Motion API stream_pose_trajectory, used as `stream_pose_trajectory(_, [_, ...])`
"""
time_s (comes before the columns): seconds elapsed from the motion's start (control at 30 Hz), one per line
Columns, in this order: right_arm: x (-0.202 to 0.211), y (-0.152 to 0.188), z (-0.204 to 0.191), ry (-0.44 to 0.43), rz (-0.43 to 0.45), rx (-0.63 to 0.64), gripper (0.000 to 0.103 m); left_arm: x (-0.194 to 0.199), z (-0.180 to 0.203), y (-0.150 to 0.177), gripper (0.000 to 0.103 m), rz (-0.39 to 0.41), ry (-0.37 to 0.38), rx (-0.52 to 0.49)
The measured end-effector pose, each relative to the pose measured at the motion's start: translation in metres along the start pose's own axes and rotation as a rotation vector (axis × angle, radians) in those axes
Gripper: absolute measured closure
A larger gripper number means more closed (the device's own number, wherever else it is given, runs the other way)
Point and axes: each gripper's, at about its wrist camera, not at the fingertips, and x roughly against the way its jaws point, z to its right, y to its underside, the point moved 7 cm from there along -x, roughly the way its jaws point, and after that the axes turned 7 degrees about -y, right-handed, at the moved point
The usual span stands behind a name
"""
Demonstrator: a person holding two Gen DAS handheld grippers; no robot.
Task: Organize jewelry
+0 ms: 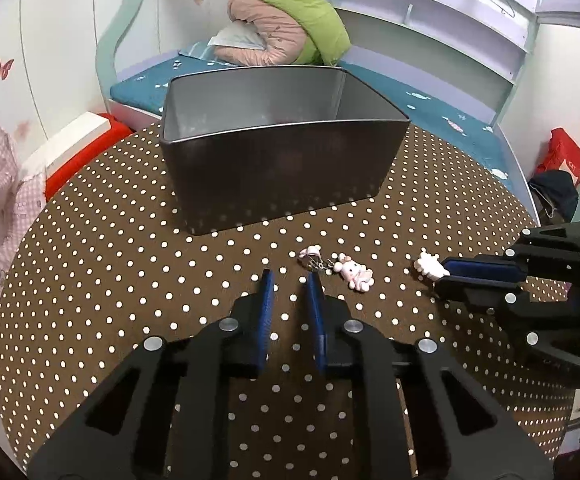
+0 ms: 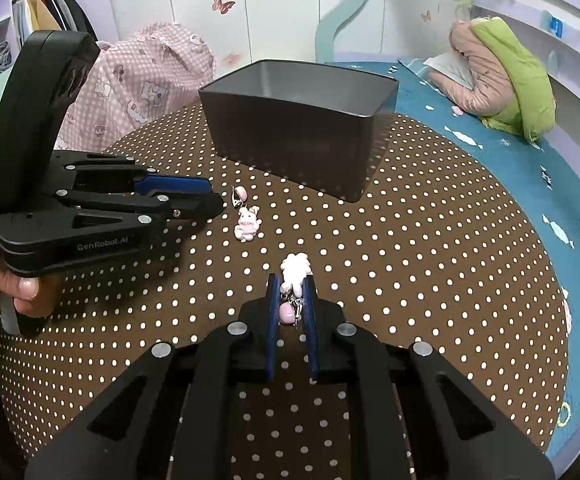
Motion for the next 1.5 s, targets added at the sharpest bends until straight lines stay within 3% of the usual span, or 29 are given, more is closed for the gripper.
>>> stream_pose_trajectory(0.03, [-0.001,0.0,0.0,0.002,-0.003,0.001,0.093,0.0,0.002,0.0,0.084,0.005,0.0,-0.01])
stream_pose_trajectory(0.1, [-0.002,0.0,0.0,-0.002,-0.006,-0.002,0.092,0.0,0.008,-0.001,0.066,0.01,0.006,-0.038])
stream_pose_trajectory(0.13, [-0.002,0.0,0.0,-0.004,-0.007,-0.004,0.092,0.0,0.01,-0.002,0.04,0.022,-0.007,-0.045])
stream_pose_trajectory(0.17, [-0.003,0.0,0.0,-0.004,-0.008,-0.006,0.092,0.001,0.013,-0.005,0.025,0.036,-0.011,-0.052])
stream_pose_trajectory(0.37, [-0.004,-0.001,0.003,-0.003,-0.007,-0.019,0.092,-0.015,0.015,-0.015,0.025,0.006,-0.012,-0.07])
stream_pose_trajectory(0.43, [-0.004,-0.001,0.004,-0.001,-0.004,-0.024,0.092,-0.018,0.015,-0.016,0.026,-0.003,-0.002,-0.056])
stream_pose_trajectory(0.5, [-0.003,-0.001,0.005,-0.004,0.0,-0.03,0.092,-0.018,0.02,-0.017,0.034,-0.006,0.015,-0.057])
stream_pose_trajectory(0.7, [-0.003,0.0,0.005,-0.008,-0.003,-0.031,0.092,-0.017,0.024,-0.019,0.076,0.006,0.046,-0.021])
stream_pose_trajectory(0.73, [-0.003,0.0,0.005,-0.011,-0.003,-0.031,0.092,-0.017,0.02,-0.018,0.088,-0.002,0.064,0.002])
stream_pose_trajectory(0.77, [-0.003,0.0,0.004,-0.012,-0.003,-0.03,0.092,-0.016,0.017,-0.016,0.092,-0.007,0.082,0.016])
stream_pose_trajectory(0.87, [-0.002,0.0,0.004,-0.016,0.001,-0.033,0.092,-0.009,0.01,-0.009,0.092,-0.006,0.115,0.04])
stream_pose_trajectory(1.2, [-0.004,0.001,-0.006,0.001,-0.012,0.012,0.092,0.009,-0.002,0.012,0.092,0.0,0.098,0.058])
stream_pose_trajectory(1.5, [0.019,-0.016,-0.011,-0.029,0.054,0.009,0.093,0.048,-0.02,-0.002,0.092,0.07,0.082,0.083])
